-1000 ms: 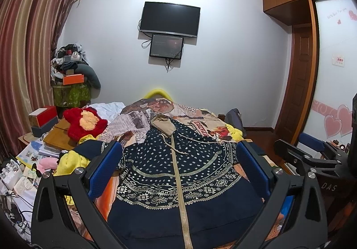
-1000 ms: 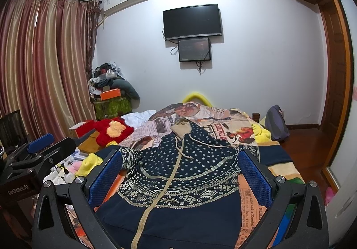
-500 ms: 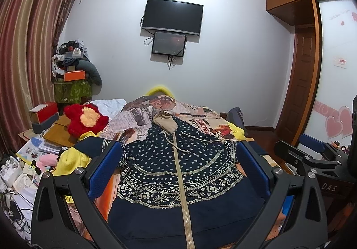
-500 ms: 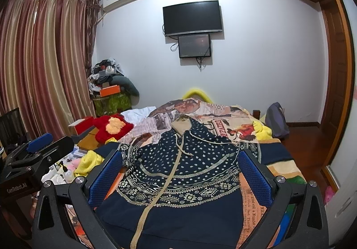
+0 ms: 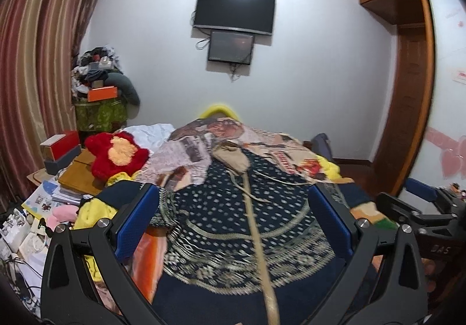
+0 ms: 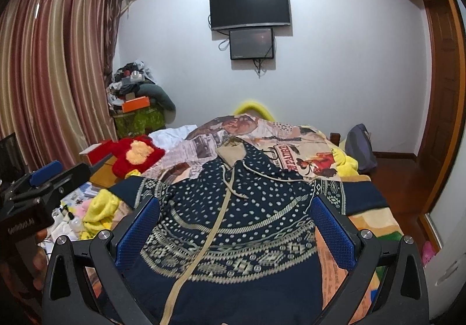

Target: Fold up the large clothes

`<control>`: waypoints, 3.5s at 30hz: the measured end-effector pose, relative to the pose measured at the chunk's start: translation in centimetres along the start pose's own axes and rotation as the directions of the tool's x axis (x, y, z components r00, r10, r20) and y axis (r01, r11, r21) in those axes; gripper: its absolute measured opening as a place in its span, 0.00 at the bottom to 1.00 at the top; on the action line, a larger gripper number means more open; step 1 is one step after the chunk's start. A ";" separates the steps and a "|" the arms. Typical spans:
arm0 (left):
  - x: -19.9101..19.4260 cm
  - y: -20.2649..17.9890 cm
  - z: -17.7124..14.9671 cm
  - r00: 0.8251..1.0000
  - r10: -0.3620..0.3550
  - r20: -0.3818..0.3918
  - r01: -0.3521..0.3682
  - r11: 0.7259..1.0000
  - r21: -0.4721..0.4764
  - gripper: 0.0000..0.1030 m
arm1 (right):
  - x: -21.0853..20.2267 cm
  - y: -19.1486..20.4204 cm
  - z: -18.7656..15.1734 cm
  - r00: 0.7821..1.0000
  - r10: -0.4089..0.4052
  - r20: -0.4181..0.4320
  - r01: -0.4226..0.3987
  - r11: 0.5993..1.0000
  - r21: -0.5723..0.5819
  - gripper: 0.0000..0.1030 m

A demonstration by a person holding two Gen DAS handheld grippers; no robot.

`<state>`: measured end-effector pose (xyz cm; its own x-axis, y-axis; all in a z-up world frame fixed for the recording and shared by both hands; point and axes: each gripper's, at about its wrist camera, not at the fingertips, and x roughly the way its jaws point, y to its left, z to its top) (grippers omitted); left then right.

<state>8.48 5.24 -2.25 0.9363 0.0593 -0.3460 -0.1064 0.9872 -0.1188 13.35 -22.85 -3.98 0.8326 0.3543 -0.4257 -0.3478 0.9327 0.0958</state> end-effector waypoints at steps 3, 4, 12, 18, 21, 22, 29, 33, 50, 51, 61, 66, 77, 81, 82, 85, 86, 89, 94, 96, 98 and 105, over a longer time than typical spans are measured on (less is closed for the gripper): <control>3.3 1.9 0.5 0.999 0.035 -0.027 -0.036 0.999 -0.007 1.00 | 3.1 -0.5 0.8 1.000 -0.016 -0.016 0.016 1.000 -0.001 1.00; 4.6 2.8 0.7 0.998 0.047 -0.044 -0.047 0.999 -0.010 1.00 | 4.6 -0.8 1.1 0.999 -0.022 -0.025 0.022 1.000 -0.005 1.00; 14.8 10.8 0.4 0.973 0.137 -0.188 -0.148 0.988 -0.045 1.00 | 15.2 -2.0 2.6 0.992 -0.065 -0.108 0.056 0.995 -0.088 1.00; 21.9 17.9 -1.7 0.911 0.110 -0.397 -0.182 0.972 -0.147 1.00 | 23.0 -2.5 2.7 0.984 -0.048 -0.171 0.025 0.991 -0.134 1.00; 24.0 21.4 -3.6 0.884 0.045 -0.466 -0.185 0.948 -0.260 1.00 | 26.8 -2.7 2.1 0.975 -0.032 -0.222 0.001 0.991 -0.135 1.00; 24.4 22.5 -4.3 0.874 0.028 -0.485 -0.195 0.935 -0.298 1.00 | 28.1 -2.7 1.8 0.970 -0.039 -0.241 0.004 0.990 -0.143 1.00; 28.0 27.7 -8.1 0.838 -0.067 -0.542 -0.240 0.846 -0.476 0.86 | 34.9 -2.4 -1.5 0.923 -0.012 -0.385 -0.046 0.989 -0.143 1.00; 29.5 29.6 -9.1 0.834 -0.060 -0.549 -0.274 0.818 -0.506 0.79 | 36.8 -2.6 -2.6 0.903 0.016 -0.430 -0.068 0.992 -0.106 1.00; 29.8 31.4 -10.9 0.797 -0.063 -0.601 -0.333 0.785 -0.523 0.69 | 36.6 -1.7 -3.2 0.896 0.050 -0.441 -0.115 0.986 -0.122 1.00; 29.8 31.7 -10.9 0.801 -0.059 -0.596 -0.337 0.778 -0.531 0.68 | 36.5 -1.7 -3.3 0.897 0.049 -0.440 -0.116 0.985 -0.126 1.00; 33.1 29.3 -7.6 0.729 0.293 -0.619 -0.464 0.876 -0.131 0.13 | 36.3 -2.4 -3.8 0.877 0.007 -0.481 -0.094 0.983 -0.157 1.00; 31.8 25.4 -2.8 0.776 0.372 -0.509 -0.436 0.900 -0.007 0.05 | 35.8 -3.2 -3.8 0.859 -0.014 -0.511 -0.081 0.983 -0.163 1.00; 31.0 7.6 3.3 0.924 0.163 -0.346 -0.106 0.978 0.178 0.04 | 31.7 -5.5 -2.1 0.886 -0.021 -0.464 -0.057 0.986 -0.154 1.00; 33.3 2.2 -0.8 0.885 0.076 -0.459 0.024 0.978 0.207 0.04 | 30.2 -6.8 -1.8 0.891 -0.042 -0.453 -0.033 0.987 -0.155 1.00; 34.0 1.1 -2.4 0.861 0.047 -0.506 0.063 0.978 0.200 0.04 | 29.8 -7.3 -1.9 0.891 -0.051 -0.452 -0.024 0.987 -0.158 1.00; 35.5 -1.8 -6.8 0.780 -0.025 -0.625 0.154 0.976 0.153 0.04 | 28.9 -8.4 -2.1 0.889 -0.072 -0.452 -0.004 0.986 -0.165 1.00; 35.8 -2.8 -7.9 0.755 -0.038 -0.654 0.171 0.975 0.140 0.04 | 28.6 -8.7 -2.2 0.888 -0.077 -0.453 0.001 0.986 -0.165 1.00; 36.2 -3.8 -10.8 0.695 -0.060 -0.716 0.185 0.978 0.098 0.06 | 28.1 -9.8 -2.6 0.883 -0.091 -0.461 0.018 0.987 -0.160 1.00; 34.7 -3.3 -10.8 0.690 -0.076 -0.720 0.171 0.983 0.060 0.54 | 27.6 -10.8 -3.3 0.876 -0.088 -0.475 0.022 0.989 -0.143 1.00; 33.4 -2.6 -10.1 0.705 -0.090 -0.703 0.169 0.985 0.044 0.63 | 27.8 -10.9 -3.7 0.873 -0.090 -0.479 0.022 0.989 -0.144 1.00; 32.2 -1.8 -9.2 0.715 -0.093 -0.693 0.169 0.985 0.042 0.63 | 28.1 -10.9 -4.0 0.870 -0.088 -0.484 0.023 0.990 -0.140 1.00; 30.0 5.4 -4.4 0.813 -0.056 -0.580 0.063 0.998 -0.008 0.84 | 29.5 -10.5 -4.6 0.867 -0.061 -0.495 0.008 0.994 -0.109 1.00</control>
<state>34.51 11.67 -17.38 0.5731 -0.0927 -0.8142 -0.0498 0.9878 -0.1476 39.59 -22.46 -21.68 0.5299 0.2159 -0.8201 -0.3856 0.9226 -0.0062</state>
